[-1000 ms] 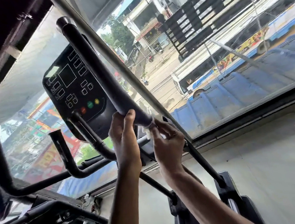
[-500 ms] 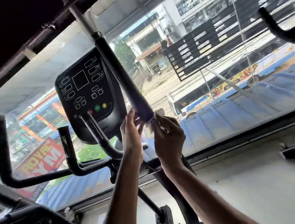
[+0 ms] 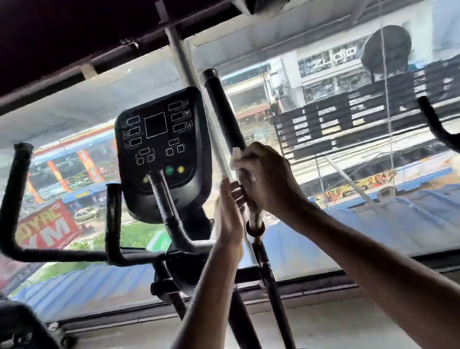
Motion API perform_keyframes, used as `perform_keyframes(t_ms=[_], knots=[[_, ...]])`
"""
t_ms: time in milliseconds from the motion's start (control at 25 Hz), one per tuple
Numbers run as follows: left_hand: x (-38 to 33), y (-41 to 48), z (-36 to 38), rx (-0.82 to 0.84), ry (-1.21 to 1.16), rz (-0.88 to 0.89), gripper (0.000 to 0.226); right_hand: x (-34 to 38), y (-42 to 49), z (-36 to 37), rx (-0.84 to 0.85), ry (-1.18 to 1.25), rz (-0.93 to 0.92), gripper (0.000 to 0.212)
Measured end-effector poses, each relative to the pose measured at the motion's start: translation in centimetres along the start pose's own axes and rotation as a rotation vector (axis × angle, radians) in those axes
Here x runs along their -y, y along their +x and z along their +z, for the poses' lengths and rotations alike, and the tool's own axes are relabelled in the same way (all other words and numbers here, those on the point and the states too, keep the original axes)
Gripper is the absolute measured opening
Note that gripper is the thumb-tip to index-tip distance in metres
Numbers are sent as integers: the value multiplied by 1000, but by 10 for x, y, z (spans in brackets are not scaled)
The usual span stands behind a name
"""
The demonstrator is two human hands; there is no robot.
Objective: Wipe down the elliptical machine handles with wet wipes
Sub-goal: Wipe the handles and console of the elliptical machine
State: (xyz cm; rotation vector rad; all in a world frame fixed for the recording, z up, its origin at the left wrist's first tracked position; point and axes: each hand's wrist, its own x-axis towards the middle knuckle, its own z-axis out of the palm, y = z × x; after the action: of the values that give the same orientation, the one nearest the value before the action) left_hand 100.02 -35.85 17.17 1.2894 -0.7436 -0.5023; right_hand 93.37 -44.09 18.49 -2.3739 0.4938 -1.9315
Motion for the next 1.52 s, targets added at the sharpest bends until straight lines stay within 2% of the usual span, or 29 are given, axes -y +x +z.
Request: perform_keyframes(t_ms=[200, 280, 360, 520, 640, 760, 920, 1040, 1200, 1400, 1520], knots=[[-6, 2, 5, -43, -35, 8, 51, -12, 55, -3, 199, -73, -151, 9], [-9, 3, 5, -35, -54, 41, 43, -17, 71, -7, 281, -84, -224, 8], [-13, 6, 7, -36, -74, 71, 31, -21, 90, -5, 317, -88, -262, 11], [-21, 20, 12, -46, -110, 59, 23, -31, 136, 7, 383, -102, -351, 16], [-26, 32, 15, 8, -136, 19, 23, -38, 163, 13, 372, -134, -401, 18], [-27, 46, 18, 10, -141, 20, 23, -54, 171, 7, 454, -87, -536, 19], [-38, 58, 26, -27, -147, 46, 24, -70, 185, 7, 403, -86, -537, 19], [-44, 65, 29, -27, -192, 90, 22, -74, 202, 14, 436, -80, -608, 18], [-42, 73, 29, -14, -239, 98, 21, -68, 241, 29, 383, -143, -514, 16], [-37, 78, 22, 46, -249, 97, 21, -60, 259, 41, 435, -182, -558, 13], [-37, 78, 18, 74, -257, 88, 21, -58, 262, 38, 462, -192, -523, 12]])
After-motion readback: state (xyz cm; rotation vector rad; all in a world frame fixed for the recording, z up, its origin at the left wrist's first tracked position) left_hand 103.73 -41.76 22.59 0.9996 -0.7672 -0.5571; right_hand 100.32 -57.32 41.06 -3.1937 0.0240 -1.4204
